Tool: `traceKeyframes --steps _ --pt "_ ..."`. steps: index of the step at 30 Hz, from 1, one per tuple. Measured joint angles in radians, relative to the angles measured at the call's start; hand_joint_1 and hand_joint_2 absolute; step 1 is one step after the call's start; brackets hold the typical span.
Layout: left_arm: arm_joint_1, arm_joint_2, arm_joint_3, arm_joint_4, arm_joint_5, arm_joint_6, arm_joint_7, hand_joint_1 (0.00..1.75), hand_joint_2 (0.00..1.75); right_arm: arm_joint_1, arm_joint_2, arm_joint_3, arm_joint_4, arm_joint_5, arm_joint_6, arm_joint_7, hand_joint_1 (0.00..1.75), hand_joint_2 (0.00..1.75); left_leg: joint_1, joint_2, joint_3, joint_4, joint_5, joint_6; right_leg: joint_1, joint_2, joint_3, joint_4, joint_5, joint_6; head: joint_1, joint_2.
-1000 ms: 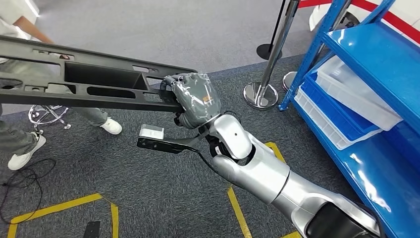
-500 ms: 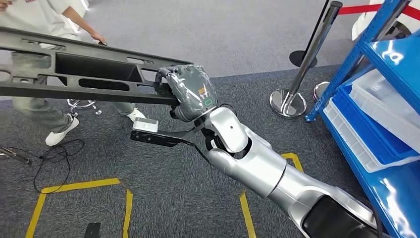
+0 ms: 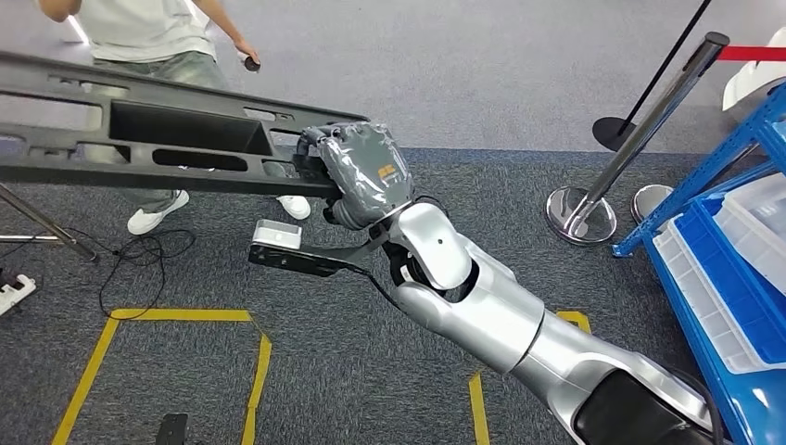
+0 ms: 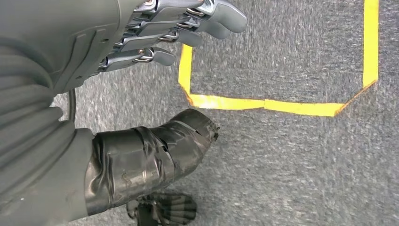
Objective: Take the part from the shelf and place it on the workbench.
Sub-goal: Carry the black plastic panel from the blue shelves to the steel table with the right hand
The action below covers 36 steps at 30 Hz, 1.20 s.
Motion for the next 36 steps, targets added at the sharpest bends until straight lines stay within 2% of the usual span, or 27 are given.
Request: traceKeyframes --steps 2,3,4,5,7,8,9,11,13,15,17,18,19,21,22,23,24,26,28,30,32,33,34,35,36 --pt "-0.001 0.000 0.000 0.000 0.012 -0.028 0.001 0.00 1.75 0.006 -0.013 -0.001 -0.003 -0.029 0.015 0.002 1.75 1.75 -0.003 -0.009 0.001 0.001 -0.002 0.006 0.002 0.015 -0.068 0.125 -0.040 -0.003 0.001 0.000" --pt "0.000 0.000 0.000 0.000 0.017 -0.041 0.001 0.00 1.75 0.010 -0.019 -0.001 -0.002 -0.042 0.021 0.003 1.75 1.75 -0.005 -0.014 0.001 0.003 -0.004 0.008 0.002 0.017 -0.088 0.151 -0.037 -0.005 0.001 0.000" --pt "0.000 0.000 0.000 0.000 0.021 -0.051 0.001 0.00 1.75 0.013 -0.024 -0.001 -0.001 -0.053 0.025 0.002 1.75 1.75 -0.006 -0.020 0.002 0.004 -0.006 0.009 0.003 0.018 -0.089 0.140 -0.015 -0.008 0.001 0.000" --pt "0.000 0.000 0.000 0.000 0.024 -0.059 0.001 0.00 1.75 0.014 -0.027 -0.001 0.001 -0.061 0.028 -0.001 1.75 1.75 -0.007 -0.025 0.004 0.007 -0.009 0.010 0.004 0.020 -0.073 0.094 0.022 -0.013 0.001 0.000" --pt "-0.001 -0.002 0.000 0.000 0.024 -0.068 0.004 0.00 1.75 0.010 -0.029 -0.001 0.007 -0.072 0.031 -0.011 1.75 1.75 -0.009 -0.033 0.003 0.013 -0.015 0.006 0.007 0.027 -0.018 -0.043 0.093 -0.026 0.000 0.000" --pt "-0.002 -0.003 0.000 0.000 0.022 -0.069 0.006 0.00 1.75 0.007 -0.029 -0.001 0.011 -0.075 0.032 -0.017 1.75 1.75 -0.009 -0.036 0.000 0.016 -0.017 0.003 0.009 0.030 0.004 -0.093 0.110 -0.030 0.000 0.000" --pt "-0.003 -0.005 0.000 0.000 0.020 -0.068 0.010 0.00 1.75 0.005 -0.029 -0.001 0.014 -0.077 0.032 -0.021 1.75 1.75 -0.009 -0.038 -0.002 0.018 -0.018 -0.002 0.011 0.032 0.015 -0.119 0.114 -0.032 0.000 0.000" --pt "-0.002 -0.005 0.000 0.000 0.019 -0.063 0.015 0.00 1.75 0.006 -0.028 -0.001 0.020 -0.079 0.032 -0.025 1.75 1.75 -0.007 -0.041 -0.003 0.017 -0.018 -0.012 0.011 0.032 0.023 -0.131 0.111 -0.034 0.000 0.000" --pt "0.000 -0.005 0.000 0.000 0.019 -0.062 0.016 0.00 1.75 0.007 -0.027 -0.001 0.023 -0.081 0.032 -0.025 1.75 1.75 -0.005 -0.038 -0.009 0.037 -0.031 -0.024 0.006 0.029 0.034 -0.142 0.113 -0.041 -0.001 0.000" --pt "-0.001 -0.004 0.000 0.000 0.016 -0.058 0.014 0.00 1.75 0.006 -0.026 -0.001 0.024 -0.081 0.032 -0.024 1.75 1.75 -0.001 -0.032 -0.053 0.127 -0.072 -0.038 0.002 0.026 0.046 -0.149 0.112 -0.046 -0.005 0.000" --pt "-0.002 -0.002 0.000 0.000 0.011 -0.050 0.010 0.00 1.75 0.009 -0.026 -0.001 0.024 -0.073 0.032 -0.019 1.75 1.75 0.003 -0.029 -0.122 0.246 -0.108 -0.049 0.002 0.024 0.053 -0.148 0.106 -0.048 -0.006 0.000" --pt "-0.001 -0.002 0.000 0.000 0.008 -0.047 0.008 0.00 1.75 0.013 -0.027 -0.001 0.024 -0.067 0.032 -0.015 1.75 1.75 0.005 -0.027 -0.143 0.275 -0.105 -0.052 0.002 0.024 0.057 -0.147 0.102 -0.048 -0.006 0.000" --pt "0.002 -0.001 0.000 0.000 0.006 -0.046 0.007 0.00 1.75 0.017 -0.028 -0.001 0.024 -0.060 0.032 -0.010 1.75 1.75 0.006 -0.026 -0.145 0.265 -0.085 -0.054 0.001 0.024 0.062 -0.146 0.097 -0.047 -0.006 0.000" --pt "0.004 -0.001 0.000 0.000 0.003 -0.045 0.005 0.00 1.75 0.022 -0.031 -0.001 0.020 -0.053 0.034 -0.002 1.75 1.75 0.007 -0.020 -0.095 0.147 -0.012 -0.051 0.000 0.024 0.075 -0.145 0.085 -0.040 -0.006 0.000" --pt "0.003 0.000 0.000 0.000 0.002 -0.045 0.004 0.00 1.75 0.023 -0.032 -0.001 0.017 -0.051 0.035 0.001 1.75 1.75 0.005 -0.018 -0.063 0.082 0.011 -0.046 0.001 0.023 0.080 -0.144 0.079 -0.036 -0.006 0.000" --pt "0.002 0.000 -0.001 0.000 0.001 -0.045 0.003 0.00 1.75 0.023 -0.034 -0.001 0.013 -0.051 0.037 0.003 1.75 1.75 0.002 -0.016 -0.039 0.036 0.021 -0.039 0.003 0.023 0.083 -0.145 0.074 -0.030 -0.006 0.000" --pt "0.001 0.000 -0.001 0.000 0.001 -0.045 0.002 0.00 1.75 0.023 -0.035 -0.001 0.010 -0.051 0.039 0.004 1.75 1.75 -0.001 -0.015 -0.028 0.014 0.018 -0.031 0.004 0.023 0.086 -0.146 0.071 -0.025 -0.006 0.000" --pt "0.001 0.000 -0.002 0.000 0.000 -0.045 0.002 0.00 1.75 0.024 -0.038 -0.001 0.004 -0.047 0.044 0.008 1.75 1.75 -0.002 -0.018 -0.019 0.005 0.009 -0.014 0.006 0.023 0.090 -0.146 0.070 -0.014 -0.005 0.000" --pt "0.003 0.000 -0.002 0.000 -0.002 -0.045 0.002 0.00 1.75 0.025 -0.041 -0.001 0.000 -0.041 0.048 0.013 1.75 1.75 -0.001 -0.019 -0.007 -0.001 0.004 -0.001 0.004 0.023 0.083 -0.119 0.057 -0.006 -0.003 0.000" --pt "0.002 0.000 -0.003 0.000 -0.004 -0.044 0.002 0.00 1.75 0.027 -0.045 -0.001 -0.005 -0.038 0.049 0.014 1.75 1.75 -0.001 -0.021 0.006 -0.003 -0.002 0.011 0.002 0.024 0.032 -0.022 0.015 -0.002 -0.002 0.000" --pt "0.002 0.000 -0.005 0.000 -0.006 -0.044 0.002 0.00 1.75 0.031 -0.049 -0.001 -0.008 -0.038 0.050 0.015 1.75 1.75 -0.003 -0.022 0.015 -0.003 -0.012 0.018 0.002 0.024 -0.046 0.102 -0.026 0.000 -0.001 0.000" --pt "0.002 0.000 -0.007 0.000 -0.006 -0.044 0.002 0.00 1.75 0.035 -0.052 -0.001 -0.008 -0.038 0.050 0.015 1.75 1.75 -0.004 -0.023 0.021 -0.003 -0.017 0.019 0.001 0.024 -0.073 0.134 -0.028 0.000 -0.001 0.000" --pt "0.002 0.000 -0.008 0.000 -0.007 -0.044 0.002 0.00 1.75 0.038 -0.055 -0.001 -0.008 -0.038 0.050 0.016 1.75 1.75 -0.004 -0.025 0.028 -0.002 -0.022 0.018 0.001 0.024 -0.084 0.129 -0.010 0.001 -0.001 0.000" --pt "0.003 0.000 -0.009 0.000 -0.007 -0.044 0.002 0.00 1.75 0.039 -0.057 -0.001 -0.008 -0.038 0.050 0.016 1.75 1.75 -0.004 -0.027 0.036 -0.001 -0.029 0.017 0.000 0.024 -0.078 0.090 0.026 -0.001 -0.001 0.000" --pt "0.003 0.000 -0.010 0.000 -0.007 -0.044 0.002 0.00 1.75 0.040 -0.059 -0.001 -0.009 -0.038 0.050 0.017 1.75 1.75 -0.004 -0.029 0.044 0.000 -0.036 0.014 0.000 0.025 -0.059 0.026 0.074 -0.003 -0.001 0.000"
